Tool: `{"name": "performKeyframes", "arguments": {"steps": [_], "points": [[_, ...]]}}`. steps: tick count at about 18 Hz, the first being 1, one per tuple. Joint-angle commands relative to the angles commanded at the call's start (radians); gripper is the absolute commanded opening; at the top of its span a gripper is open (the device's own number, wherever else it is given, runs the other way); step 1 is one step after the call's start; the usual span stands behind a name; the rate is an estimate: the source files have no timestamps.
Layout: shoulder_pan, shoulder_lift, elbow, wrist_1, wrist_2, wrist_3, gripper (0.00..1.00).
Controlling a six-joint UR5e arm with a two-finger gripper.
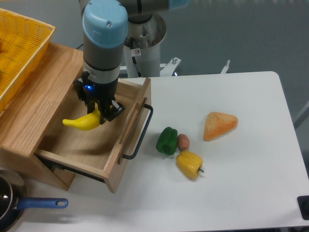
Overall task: Place the banana in the top drawer
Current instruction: 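Lower the held banana down into the drawer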
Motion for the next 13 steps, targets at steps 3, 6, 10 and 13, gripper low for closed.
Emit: {"name": "performKeyframes", "arguments": {"steps": [3,6,10,13], "points": [[-0.012,-0.005,-0.014,0.025,0.011,-0.011,0.34],[-0.014,-0.011,-0.020,0.032,0.012,-0.015,0.34],[-0.014,-0.020,-0.020,0.034,0.020,-0.014,0.34],[-0.014,-0.021,-0.020,0.031,0.052,-0.014,0.34]]}}
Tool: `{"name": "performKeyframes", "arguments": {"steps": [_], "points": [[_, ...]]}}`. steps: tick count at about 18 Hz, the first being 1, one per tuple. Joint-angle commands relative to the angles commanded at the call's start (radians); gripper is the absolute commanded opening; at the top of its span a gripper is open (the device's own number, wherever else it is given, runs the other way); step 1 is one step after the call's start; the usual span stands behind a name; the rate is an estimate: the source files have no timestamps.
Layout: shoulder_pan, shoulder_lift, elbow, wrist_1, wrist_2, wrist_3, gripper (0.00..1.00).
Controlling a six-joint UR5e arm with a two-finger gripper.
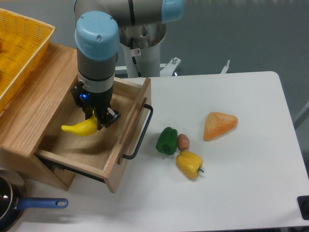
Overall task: Place the banana in the top drawer
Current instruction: 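Lower the held banana down into the drawer, then hold the banana low in the drawer and set it on the drawer floor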
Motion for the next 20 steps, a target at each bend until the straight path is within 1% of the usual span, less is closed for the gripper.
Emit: {"name": "performKeyframes", "arguments": {"steps": [11,15,20], "points": [[0.000,-0.009,-0.006,0.002,0.002,0.002,0.34],[-0.006,-0.009,-0.012,0.014,0.000,-0.002,0.34],[-0.008,-0.009,-0.014,0.015,0.000,-0.002,0.35]]}}
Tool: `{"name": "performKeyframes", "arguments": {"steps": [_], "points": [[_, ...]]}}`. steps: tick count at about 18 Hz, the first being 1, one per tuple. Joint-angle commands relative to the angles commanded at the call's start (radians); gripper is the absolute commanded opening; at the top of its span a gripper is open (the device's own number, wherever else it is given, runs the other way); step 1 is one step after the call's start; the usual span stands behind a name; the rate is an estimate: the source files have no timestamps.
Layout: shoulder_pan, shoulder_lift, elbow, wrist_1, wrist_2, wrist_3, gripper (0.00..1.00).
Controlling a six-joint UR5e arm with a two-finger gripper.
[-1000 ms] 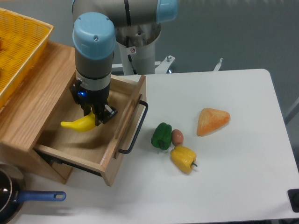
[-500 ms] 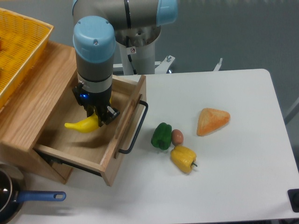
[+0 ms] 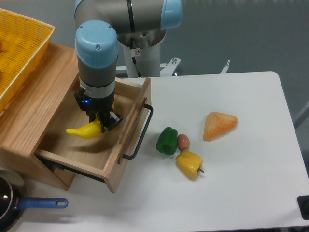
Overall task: Place the banana in the top drawer
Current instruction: 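Hold the banana low in the drawer and set it on the drawer floor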
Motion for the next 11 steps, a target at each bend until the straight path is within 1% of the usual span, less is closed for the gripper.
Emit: {"name": "performKeyframes", "arguments": {"steps": [11], "points": [[-0.017,0.000,-0.008,0.000,0.000,-0.002,0.35]]}}
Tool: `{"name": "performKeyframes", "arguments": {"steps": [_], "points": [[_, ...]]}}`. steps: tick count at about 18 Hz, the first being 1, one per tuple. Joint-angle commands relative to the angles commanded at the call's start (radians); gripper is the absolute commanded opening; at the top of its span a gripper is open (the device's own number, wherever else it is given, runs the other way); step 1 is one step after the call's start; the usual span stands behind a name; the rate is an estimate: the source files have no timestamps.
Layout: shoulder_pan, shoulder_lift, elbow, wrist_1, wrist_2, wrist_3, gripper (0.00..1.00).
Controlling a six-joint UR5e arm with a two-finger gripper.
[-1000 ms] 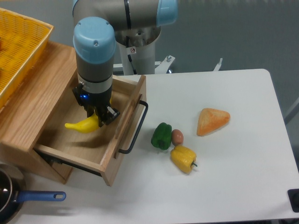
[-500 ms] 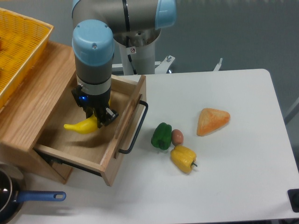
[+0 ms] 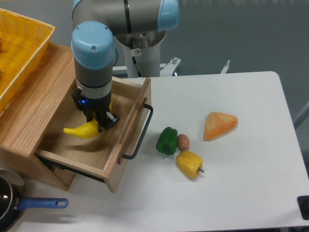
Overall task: Place the banana in the top drawer
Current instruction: 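Hold the banana low in the drawer and set it on the drawer floor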
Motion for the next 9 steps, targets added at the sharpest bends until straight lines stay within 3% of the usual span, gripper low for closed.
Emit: {"name": "performKeyframes", "arguments": {"steps": [9], "points": [[-0.006,-0.008,-0.002,0.000,0.002,0.000,0.35]]}}
